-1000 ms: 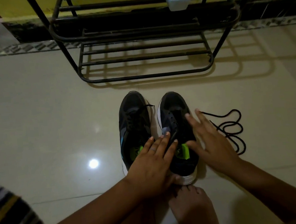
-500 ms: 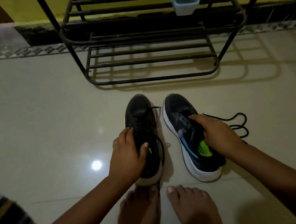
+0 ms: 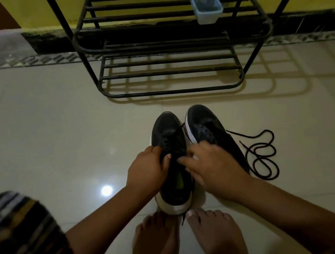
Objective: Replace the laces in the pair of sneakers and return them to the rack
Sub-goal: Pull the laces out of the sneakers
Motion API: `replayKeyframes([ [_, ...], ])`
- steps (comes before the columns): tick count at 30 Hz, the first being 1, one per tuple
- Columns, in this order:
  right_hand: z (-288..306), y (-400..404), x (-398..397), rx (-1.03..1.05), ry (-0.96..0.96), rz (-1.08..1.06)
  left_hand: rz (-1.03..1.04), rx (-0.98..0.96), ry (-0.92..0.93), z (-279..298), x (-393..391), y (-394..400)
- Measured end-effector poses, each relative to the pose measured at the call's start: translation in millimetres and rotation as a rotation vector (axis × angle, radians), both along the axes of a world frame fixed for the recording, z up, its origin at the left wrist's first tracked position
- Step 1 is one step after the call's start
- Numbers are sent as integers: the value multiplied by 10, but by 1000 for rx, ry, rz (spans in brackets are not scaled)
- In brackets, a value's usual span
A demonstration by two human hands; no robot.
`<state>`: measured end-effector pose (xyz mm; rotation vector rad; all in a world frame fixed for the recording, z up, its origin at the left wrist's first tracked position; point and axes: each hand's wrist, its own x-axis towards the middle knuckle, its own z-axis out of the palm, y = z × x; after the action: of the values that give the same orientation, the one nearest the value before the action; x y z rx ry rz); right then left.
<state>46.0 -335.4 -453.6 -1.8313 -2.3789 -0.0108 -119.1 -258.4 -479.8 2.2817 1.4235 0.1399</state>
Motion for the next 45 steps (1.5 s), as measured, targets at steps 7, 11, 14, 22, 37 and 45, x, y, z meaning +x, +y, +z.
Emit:
replayKeyframes([
  [7,-158,-116,-150,-53,-124,-87,-20,-39,-125,7,-89,24],
  [11,-194,-165,-152,-46,-136,-140,52,-145,-240,-24,-161,43],
  [14,-229,-178,-181,-89,-153,-180,101,-223,-359,-33,-205,48],
  [22,-319,-280,-264,15,-201,-29,-86,39,-380,-90,-177,7],
  [37,-425,-308,-278,-67,-84,212,727,-837,-1097,381,-8,483],
  [45,-385,-289,-273,-110,-81,213,854,-819,-922,259,-159,632],
])
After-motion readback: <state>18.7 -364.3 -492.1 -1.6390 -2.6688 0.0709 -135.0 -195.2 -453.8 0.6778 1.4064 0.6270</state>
